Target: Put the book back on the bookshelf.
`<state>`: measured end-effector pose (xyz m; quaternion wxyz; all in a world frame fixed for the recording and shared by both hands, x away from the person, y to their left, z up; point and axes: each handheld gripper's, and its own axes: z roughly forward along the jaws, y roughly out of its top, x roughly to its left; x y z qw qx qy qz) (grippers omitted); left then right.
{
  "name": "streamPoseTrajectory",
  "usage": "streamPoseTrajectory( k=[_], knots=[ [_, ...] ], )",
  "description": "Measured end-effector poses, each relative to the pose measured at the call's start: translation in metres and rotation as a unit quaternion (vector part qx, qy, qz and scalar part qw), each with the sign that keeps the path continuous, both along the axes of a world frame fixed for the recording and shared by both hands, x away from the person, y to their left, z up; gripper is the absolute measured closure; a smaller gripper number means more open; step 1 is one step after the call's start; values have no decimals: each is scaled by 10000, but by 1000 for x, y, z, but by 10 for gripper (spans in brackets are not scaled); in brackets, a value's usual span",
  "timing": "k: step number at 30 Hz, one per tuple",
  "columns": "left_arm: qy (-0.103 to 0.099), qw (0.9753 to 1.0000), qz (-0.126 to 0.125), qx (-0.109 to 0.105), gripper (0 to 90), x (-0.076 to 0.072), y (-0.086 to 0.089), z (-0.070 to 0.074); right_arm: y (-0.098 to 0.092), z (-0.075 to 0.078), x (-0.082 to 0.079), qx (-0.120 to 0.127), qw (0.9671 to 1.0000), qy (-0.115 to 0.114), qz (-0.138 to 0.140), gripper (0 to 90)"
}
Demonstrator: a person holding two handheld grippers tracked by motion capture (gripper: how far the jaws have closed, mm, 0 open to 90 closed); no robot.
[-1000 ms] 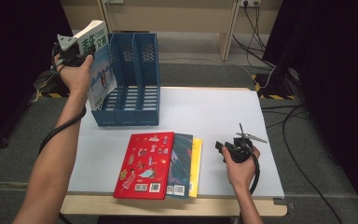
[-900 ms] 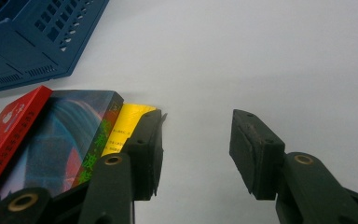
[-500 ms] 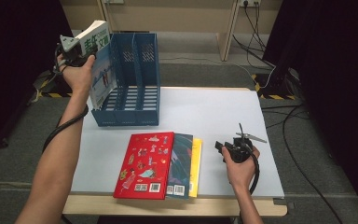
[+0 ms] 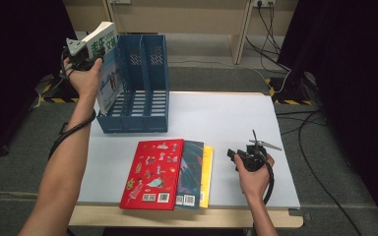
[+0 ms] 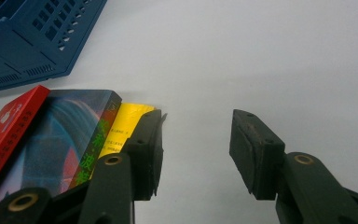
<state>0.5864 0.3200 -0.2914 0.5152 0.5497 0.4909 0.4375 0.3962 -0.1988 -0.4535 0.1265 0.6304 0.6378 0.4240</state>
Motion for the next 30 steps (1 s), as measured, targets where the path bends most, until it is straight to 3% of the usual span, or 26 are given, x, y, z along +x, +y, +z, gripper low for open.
streamPoseTrajectory(
  k=[13, 30],
  knots=[
    [-30, 10000, -15, 15, 735, 6, -1, -10, -1, -1, 0, 8, 10000, 35, -5, 547],
    [116, 9999, 50, 83, 735, 7, 0, -27, 0, -2, 1, -18, 10000, 24, 25, 547]
  ],
)
